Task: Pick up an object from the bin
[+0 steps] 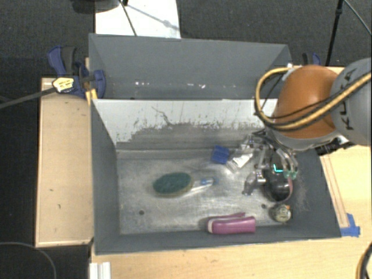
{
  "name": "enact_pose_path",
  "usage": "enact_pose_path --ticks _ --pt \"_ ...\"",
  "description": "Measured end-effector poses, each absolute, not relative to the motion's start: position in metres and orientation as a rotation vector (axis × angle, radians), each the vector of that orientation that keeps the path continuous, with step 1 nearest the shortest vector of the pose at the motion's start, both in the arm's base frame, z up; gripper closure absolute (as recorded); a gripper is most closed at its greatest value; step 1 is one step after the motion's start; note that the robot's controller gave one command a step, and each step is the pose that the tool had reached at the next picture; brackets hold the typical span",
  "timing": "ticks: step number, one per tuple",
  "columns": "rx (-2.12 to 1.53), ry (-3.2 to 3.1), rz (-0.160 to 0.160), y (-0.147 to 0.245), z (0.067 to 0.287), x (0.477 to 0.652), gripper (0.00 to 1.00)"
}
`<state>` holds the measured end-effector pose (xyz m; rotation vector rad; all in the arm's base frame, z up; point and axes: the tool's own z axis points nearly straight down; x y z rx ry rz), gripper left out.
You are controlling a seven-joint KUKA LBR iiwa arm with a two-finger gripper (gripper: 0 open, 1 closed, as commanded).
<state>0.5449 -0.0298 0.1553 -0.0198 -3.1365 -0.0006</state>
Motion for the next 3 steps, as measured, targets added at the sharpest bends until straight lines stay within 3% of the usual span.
enact_pose_path --ticks 1,2,3 --pt "-0.053 -3.146 -0.004 0.0096 0.1197 0.5893 0.00" --pt "-0.057 -3.146 -0.001 0.0066 0.1220 0.5883 1.00" --pt "-0.055 -3.146 -0.001 0.0066 0.1220 0.5883 0.00"
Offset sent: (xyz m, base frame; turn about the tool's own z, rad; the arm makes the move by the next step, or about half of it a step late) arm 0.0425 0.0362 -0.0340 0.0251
